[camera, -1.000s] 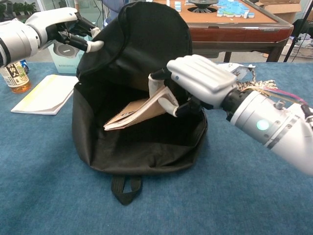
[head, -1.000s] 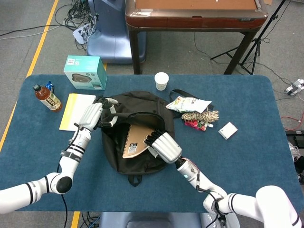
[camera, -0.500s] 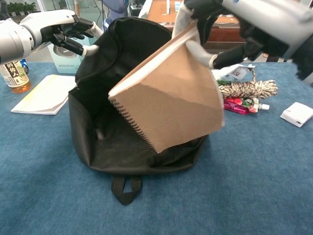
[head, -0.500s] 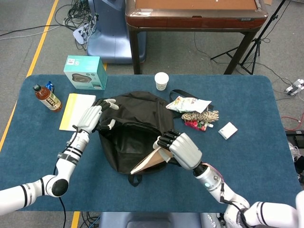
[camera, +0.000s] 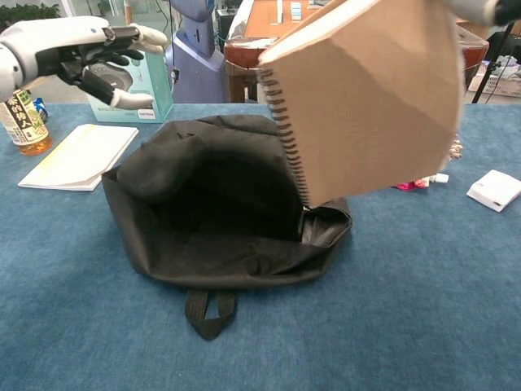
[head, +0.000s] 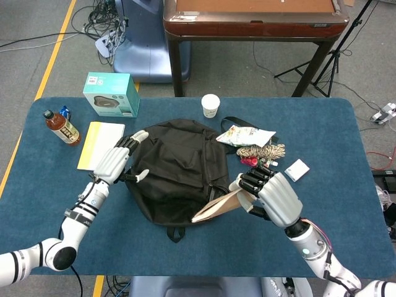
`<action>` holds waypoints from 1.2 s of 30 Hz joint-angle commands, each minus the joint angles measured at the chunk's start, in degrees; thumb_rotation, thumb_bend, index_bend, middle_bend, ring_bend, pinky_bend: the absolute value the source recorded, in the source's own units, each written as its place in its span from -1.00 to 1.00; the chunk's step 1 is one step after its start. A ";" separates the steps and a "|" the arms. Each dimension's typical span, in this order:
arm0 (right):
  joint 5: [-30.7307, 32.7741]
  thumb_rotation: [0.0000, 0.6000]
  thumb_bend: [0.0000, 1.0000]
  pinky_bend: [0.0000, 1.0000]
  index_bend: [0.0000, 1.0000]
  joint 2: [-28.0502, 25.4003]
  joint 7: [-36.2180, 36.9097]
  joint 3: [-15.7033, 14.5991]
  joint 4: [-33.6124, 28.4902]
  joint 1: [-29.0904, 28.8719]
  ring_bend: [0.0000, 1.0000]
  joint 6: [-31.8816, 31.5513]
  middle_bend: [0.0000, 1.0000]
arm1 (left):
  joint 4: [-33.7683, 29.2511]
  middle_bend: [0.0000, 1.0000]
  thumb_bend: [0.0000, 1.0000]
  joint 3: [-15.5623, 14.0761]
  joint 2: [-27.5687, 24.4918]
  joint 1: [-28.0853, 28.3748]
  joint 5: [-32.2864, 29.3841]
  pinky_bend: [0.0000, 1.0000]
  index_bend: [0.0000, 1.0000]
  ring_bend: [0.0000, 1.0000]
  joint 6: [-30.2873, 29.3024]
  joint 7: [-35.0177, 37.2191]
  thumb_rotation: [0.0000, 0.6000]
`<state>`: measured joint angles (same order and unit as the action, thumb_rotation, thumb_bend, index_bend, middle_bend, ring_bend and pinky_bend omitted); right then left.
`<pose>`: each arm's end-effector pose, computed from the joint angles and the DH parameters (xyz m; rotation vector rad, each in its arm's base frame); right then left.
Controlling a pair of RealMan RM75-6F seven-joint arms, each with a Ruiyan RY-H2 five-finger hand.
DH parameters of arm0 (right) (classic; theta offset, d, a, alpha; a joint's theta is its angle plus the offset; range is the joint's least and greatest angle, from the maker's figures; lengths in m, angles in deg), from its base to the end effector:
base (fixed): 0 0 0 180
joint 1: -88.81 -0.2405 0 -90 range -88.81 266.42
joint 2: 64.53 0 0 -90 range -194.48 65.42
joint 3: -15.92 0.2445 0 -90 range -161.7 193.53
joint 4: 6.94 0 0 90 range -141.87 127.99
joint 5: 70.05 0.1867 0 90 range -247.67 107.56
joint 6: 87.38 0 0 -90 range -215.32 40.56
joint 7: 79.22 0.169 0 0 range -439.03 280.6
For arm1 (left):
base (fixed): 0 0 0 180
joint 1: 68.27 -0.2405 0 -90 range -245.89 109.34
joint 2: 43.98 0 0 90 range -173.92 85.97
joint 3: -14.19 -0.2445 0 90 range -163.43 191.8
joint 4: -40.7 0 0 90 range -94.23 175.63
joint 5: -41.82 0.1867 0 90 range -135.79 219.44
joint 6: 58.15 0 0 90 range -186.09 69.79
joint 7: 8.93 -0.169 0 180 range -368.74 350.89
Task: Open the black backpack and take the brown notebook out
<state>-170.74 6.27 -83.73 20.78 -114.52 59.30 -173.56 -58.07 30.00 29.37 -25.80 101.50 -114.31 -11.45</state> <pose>-0.0856 -0.2556 0.1360 1.7251 -0.6507 1.6437 -0.1119 0.3670 0.0842 -1.6634 -1.2111 -1.2088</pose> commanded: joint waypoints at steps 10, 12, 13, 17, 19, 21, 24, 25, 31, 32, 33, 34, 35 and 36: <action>3.83 1.00 0.10 -0.07 0.92 -2.60 1.73 -1.40 -0.63 2.38 0.05 4.17 0.22 | -4.65 -1.00 -0.53 -2.91 -5.47 -4.96 4.08 -0.96 -1.00 -1.00 -4.07 0.52 1.00; 4.58 1.00 0.10 -0.06 0.92 -2.56 2.27 -1.73 -0.51 2.56 0.05 5.15 0.22 | -4.68 -1.00 -0.53 -3.02 -5.96 -5.66 4.44 -0.96 -1.00 -1.00 -4.73 1.12 1.00; 4.96 1.00 0.10 -0.06 0.92 -2.64 2.49 -1.88 -0.50 2.74 0.05 5.47 0.22 | -4.68 -1.00 -0.53 -3.07 -6.24 -5.98 4.50 -0.96 -1.00 -1.00 -4.92 1.44 1.00; 7.50 1.00 0.10 -0.06 0.92 -3.16 4.34 -2.41 -0.68 3.22 0.05 7.79 0.22 | -4.43 -1.00 -0.53 -3.25 -7.34 -7.24 4.57 -0.96 -1.00 -1.00 -5.46 2.82 1.00; 9.89 1.00 0.10 -0.06 0.92 -2.89 5.70 -2.11 -0.05 2.67 0.05 10.26 0.22 | -4.23 -1.00 -0.53 -3.28 -7.59 -7.81 4.38 -0.96 -1.00 -1.00 -5.63 3.61 1.00; 12.62 1.00 0.10 -0.06 0.92 -2.25 6.81 -1.16 1.00 1.85 0.05 12.55 0.22 | -4.07 -1.00 -0.53 -3.34 -7.74 -8.20 4.17 -0.96 -1.00 -1.00 -5.62 4.16 1.00; 16.91 1.00 0.10 -0.06 0.92 -0.53 7.56 1.11 3.45 0.04 0.05 15.98 0.22 | -3.95 -1.00 -0.53 -3.61 -8.06 -8.69 4.02 -0.96 -1.00 -1.00 -5.39 4.51 1.00; 18.81 1.00 0.10 -0.06 0.92 0.26 7.80 2.02 4.41 -0.72 0.05 17.45 0.21 | -4.02 -1.00 -0.53 -3.66 -8.21 -8.85 3.98 -0.96 -1.00 -1.00 -5.35 4.57 1.00; 28.44 1.00 0.10 -0.06 0.92 3.73 8.12 5.98 9.19 -4.61 0.05 25.01 0.11 | -4.21 -1.00 -0.53 -3.72 -8.81 -9.43 3.87 -0.96 -1.00 -1.00 -5.10 4.97 1.00; 29.44 1.00 0.10 -0.06 0.91 4.24 8.04 6.49 9.84 -5.11 0.03 25.74 0.08 | -4.19 -1.00 -0.53 -3.71 -8.89 -9.48 3.78 -0.96 -1.00 -1.00 -5.04 4.94 1.00; 30.53 1.00 0.10 -0.06 0.86 4.82 7.86 7.03 10.63 -5.80 0.00 26.75 0.05 | -4.19 -1.00 -0.53 -3.68 -8.97 -9.57 3.69 -0.96 -1.00 -1.00 -5.03 4.96 1.00; 31.20 1.00 0.10 -0.06 0.77 5.20 7.66 7.37 11.18 -6.31 -0.06 27.46 -0.01 | -4.17 -1.00 -0.53 -3.66 -9.01 -9.65 3.64 -0.96 -1.00 -1.00 -5.05 5.00 1.00; 31.77 1.00 0.10 -0.06 0.70 5.62 7.31 7.70 11.79 -6.83 -0.10 28.05 -0.04 | -4.15 -1.00 -0.53 -3.65 -9.04 -9.74 3.63 -0.96 -1.00 -1.00 -5.08 5.05 1.00; 32.34 1.00 0.09 -0.07 0.55 6.10 6.76 8.07 12.48 -7.36 -0.16 28.48 -0.10 | -4.11 -1.00 -0.53 -3.65 -9.06 -9.82 3.62 -0.96 -1.00 -1.00 -5.11 5.09 1.00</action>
<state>-139.34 11.41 -76.37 27.95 -103.11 52.90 -146.07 -62.18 26.35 20.32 -35.62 105.13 -119.40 -6.37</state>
